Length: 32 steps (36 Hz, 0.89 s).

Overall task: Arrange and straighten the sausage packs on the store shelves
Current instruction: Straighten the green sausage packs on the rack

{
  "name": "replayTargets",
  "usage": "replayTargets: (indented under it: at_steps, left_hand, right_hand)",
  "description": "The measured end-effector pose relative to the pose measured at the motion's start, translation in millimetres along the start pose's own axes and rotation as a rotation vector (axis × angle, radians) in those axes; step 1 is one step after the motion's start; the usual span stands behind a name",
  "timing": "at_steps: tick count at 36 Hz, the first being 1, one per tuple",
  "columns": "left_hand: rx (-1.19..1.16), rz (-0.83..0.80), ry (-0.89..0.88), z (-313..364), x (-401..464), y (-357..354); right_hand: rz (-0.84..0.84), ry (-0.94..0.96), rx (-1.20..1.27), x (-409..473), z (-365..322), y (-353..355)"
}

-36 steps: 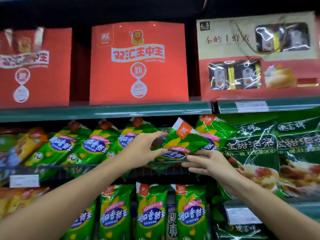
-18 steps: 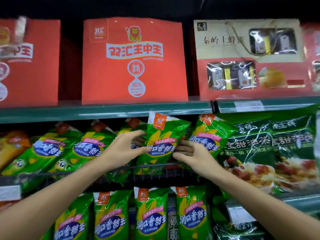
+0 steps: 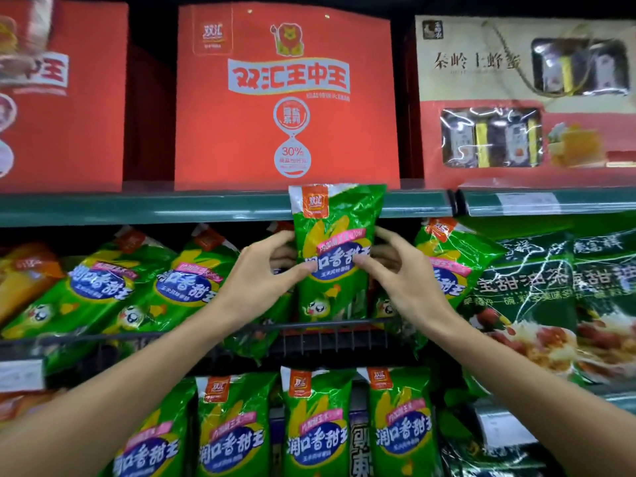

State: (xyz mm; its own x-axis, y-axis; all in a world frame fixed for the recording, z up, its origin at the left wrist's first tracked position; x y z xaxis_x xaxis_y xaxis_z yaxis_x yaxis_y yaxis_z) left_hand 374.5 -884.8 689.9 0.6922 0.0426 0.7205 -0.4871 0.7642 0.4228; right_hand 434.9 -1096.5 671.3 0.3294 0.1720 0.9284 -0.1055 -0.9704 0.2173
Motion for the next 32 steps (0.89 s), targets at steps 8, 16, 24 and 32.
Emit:
replayTargets:
  at_steps: [8, 16, 24, 32]
  left_hand:
    - [-0.042, -0.114, 0.078, -10, 4, -5]
    - [0.233, 0.019, 0.046, -17, -2, -9]
    - [0.283, 0.077, -0.081, -29, -5, -20]
    - [0.469, 0.119, 0.021, -49, 7, -33]
  right_hand:
    - [-0.122, 0.044, -0.193, 6, 0, 0]
    - [-0.260, 0.006, -0.338, -10, 24, -9]
    - [-0.351, -0.030, -0.468, -1, 22, -13]
    - [-0.388, -0.075, -0.569, 11, 28, -28]
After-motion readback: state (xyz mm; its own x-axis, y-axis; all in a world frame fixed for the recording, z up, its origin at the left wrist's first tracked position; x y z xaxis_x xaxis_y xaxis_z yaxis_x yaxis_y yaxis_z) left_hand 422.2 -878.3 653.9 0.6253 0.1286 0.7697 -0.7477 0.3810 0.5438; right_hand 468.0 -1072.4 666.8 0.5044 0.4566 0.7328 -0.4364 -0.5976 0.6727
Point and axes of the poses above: each hand's wrist, its own x-axis towards the middle knuckle, its own y-axis out of the back of the hand, z = x × y, the point moved 5 cm from there along x, towards the middle knuckle, and after that the axes turned 13 degrees about y, right-handed, at the moved point
